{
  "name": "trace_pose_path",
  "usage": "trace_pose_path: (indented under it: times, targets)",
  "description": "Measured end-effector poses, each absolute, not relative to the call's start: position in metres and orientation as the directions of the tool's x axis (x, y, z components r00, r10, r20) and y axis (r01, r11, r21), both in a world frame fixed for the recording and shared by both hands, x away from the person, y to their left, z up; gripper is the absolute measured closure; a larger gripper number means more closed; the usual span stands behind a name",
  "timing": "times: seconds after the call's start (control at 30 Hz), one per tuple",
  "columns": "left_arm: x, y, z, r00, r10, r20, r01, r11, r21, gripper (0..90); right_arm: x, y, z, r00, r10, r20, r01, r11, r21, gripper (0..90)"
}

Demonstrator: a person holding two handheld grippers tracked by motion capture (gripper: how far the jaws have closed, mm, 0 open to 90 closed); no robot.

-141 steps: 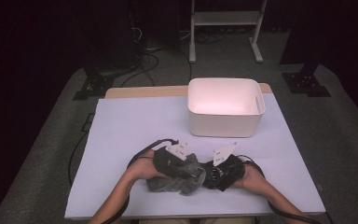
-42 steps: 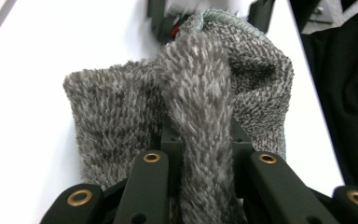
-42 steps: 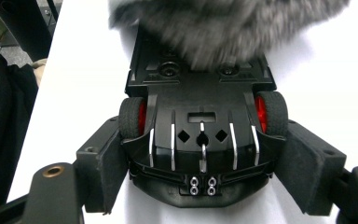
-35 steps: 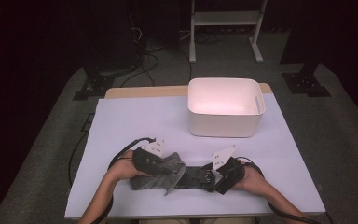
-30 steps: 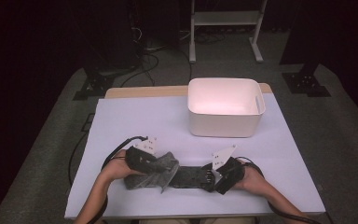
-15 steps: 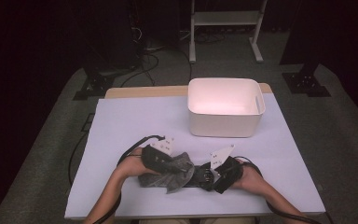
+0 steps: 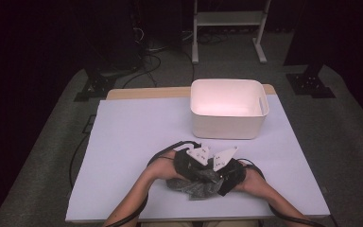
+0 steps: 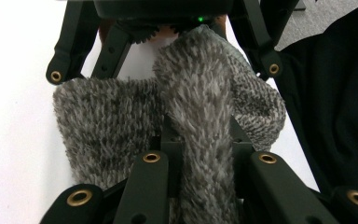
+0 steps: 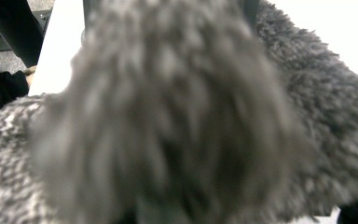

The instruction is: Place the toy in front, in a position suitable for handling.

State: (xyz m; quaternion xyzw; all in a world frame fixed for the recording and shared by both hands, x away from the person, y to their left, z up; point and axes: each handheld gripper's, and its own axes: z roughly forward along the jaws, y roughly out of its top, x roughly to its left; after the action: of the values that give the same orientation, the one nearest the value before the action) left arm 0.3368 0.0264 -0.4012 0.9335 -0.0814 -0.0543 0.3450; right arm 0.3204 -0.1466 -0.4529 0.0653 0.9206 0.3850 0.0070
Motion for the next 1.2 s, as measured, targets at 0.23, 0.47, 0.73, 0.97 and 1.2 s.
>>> trace_pose_path:
  times: [0.23, 0.47, 0.73, 0.97, 1.2]
  targets:
    - [0.339, 0.038, -0.404, 0.983, -0.172, -0.056, -0.096, -0.757, 0.646, 75.8, 0.321, -0.147, -0.454, -0.992, 0.124, 0.030, 0.109, 0.700, 0.706, 23.1]
    - [0.344, 0.062, -0.408, 0.990, -0.110, -0.083, -0.027, -0.750, 0.661, 75.7, 0.321, -0.148, -0.454, -0.992, 0.121, 0.037, 0.111, 0.693, 0.713, 23.2]
    - [0.344, 0.044, -0.406, 0.989, -0.134, -0.069, -0.055, -0.745, 0.665, 75.8, 0.321, -0.147, -0.456, -0.990, 0.128, 0.051, 0.127, 0.698, 0.705, 23.2]
    - [0.341, 0.028, -0.406, 0.984, -0.163, -0.071, -0.076, -0.746, 0.662, 75.7, 0.321, -0.147, -0.458, -0.990, 0.129, 0.060, 0.133, 0.692, 0.709, 23.2]
    - [0.343, 0.039, -0.406, 0.985, -0.154, -0.082, -0.066, -0.762, 0.644, 75.7, 0.321, -0.148, -0.459, -0.991, 0.122, 0.049, 0.121, 0.695, 0.709, 23.4]
